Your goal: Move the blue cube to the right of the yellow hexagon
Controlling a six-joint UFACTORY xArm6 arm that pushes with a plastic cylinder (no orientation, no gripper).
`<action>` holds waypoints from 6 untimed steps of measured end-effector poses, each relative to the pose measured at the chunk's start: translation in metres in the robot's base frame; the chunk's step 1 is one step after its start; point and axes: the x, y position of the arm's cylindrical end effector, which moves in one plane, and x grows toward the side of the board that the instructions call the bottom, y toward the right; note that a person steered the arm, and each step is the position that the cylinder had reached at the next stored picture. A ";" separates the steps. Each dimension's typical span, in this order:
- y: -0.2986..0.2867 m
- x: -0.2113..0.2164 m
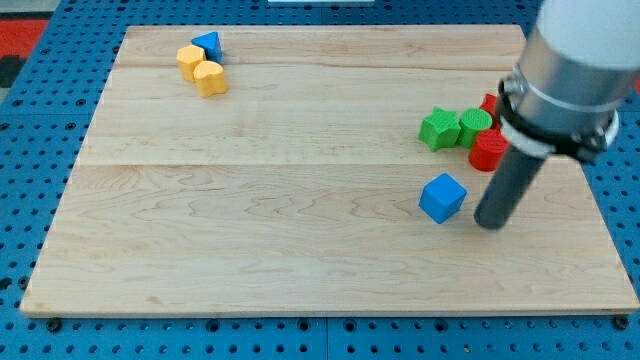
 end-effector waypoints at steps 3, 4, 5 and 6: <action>-0.061 0.030; -0.121 0.101; -0.144 0.038; -0.117 -0.017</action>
